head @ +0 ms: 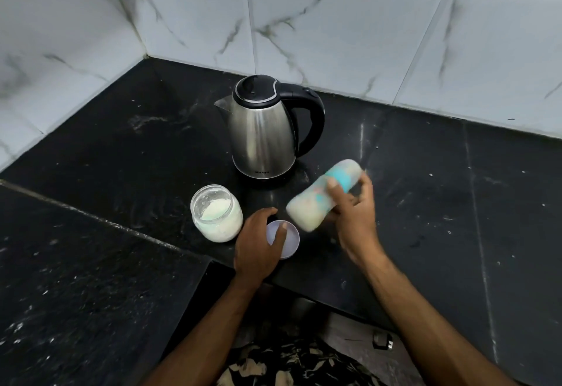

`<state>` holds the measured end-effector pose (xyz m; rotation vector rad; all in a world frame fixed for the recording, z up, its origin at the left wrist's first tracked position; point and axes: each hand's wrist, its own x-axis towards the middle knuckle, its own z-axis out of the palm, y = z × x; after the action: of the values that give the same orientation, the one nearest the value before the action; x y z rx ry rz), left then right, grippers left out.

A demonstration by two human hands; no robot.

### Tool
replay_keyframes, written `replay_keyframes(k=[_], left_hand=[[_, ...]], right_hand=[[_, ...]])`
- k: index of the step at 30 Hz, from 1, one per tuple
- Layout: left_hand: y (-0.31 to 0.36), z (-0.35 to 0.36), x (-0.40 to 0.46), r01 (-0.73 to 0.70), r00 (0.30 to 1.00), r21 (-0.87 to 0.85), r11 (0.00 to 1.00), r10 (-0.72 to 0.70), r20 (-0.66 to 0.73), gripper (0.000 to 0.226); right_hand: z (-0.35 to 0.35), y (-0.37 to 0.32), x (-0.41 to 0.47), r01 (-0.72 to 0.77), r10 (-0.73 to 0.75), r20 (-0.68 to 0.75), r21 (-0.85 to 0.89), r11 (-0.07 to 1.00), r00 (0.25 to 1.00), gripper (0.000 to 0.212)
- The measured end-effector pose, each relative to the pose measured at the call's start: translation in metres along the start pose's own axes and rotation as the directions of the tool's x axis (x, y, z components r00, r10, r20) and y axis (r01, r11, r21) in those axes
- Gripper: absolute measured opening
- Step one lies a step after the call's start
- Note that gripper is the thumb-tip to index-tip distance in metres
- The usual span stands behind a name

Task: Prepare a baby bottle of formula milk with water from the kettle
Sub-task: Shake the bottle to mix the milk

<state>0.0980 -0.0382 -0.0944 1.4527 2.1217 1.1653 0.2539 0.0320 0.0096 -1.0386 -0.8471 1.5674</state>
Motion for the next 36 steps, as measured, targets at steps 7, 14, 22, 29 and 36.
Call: replay_keyframes(k=[7, 14, 22, 29, 36], left_hand=[[0.004, -0.003, 0.002, -0.032, 0.997, 0.009, 0.999, 0.031, 0.069, 0.062], [-0.002, 0.003, 0.0, -0.002, 1.0, 0.019, 1.0, 0.003, -0.011, 0.048], [-0.004, 0.001, 0.002, -0.022, 0.999, 0.029, 0.999, 0.021, 0.032, 0.058], [-0.006, 0.004, 0.003, -0.036, 0.999, 0.015, 0.999, 0.036, 0.012, 0.054], [-0.004, 0.005, 0.001, -0.025, 0.999, 0.008, 1.0, 0.026, -0.026, 0.051]], right_hand=[[0.0, 0.02, -0.016, -0.022, 0.045, 0.17, -0.138, 0.99, 0.984, 0.069], [-0.005, 0.001, 0.007, -0.027, 0.055, -0.173, 0.158, 0.987, 0.983, 0.047], [-0.001, 0.003, -0.008, -0.013, 0.03, 0.13, -0.13, 0.991, 0.991, 0.068], [-0.002, 0.006, -0.006, -0.042, 0.042, 0.028, 0.003, 0.999, 0.999, 0.061], [-0.009, -0.007, 0.007, 0.015, 0.002, -0.132, 0.127, 0.992, 0.991, 0.051]])
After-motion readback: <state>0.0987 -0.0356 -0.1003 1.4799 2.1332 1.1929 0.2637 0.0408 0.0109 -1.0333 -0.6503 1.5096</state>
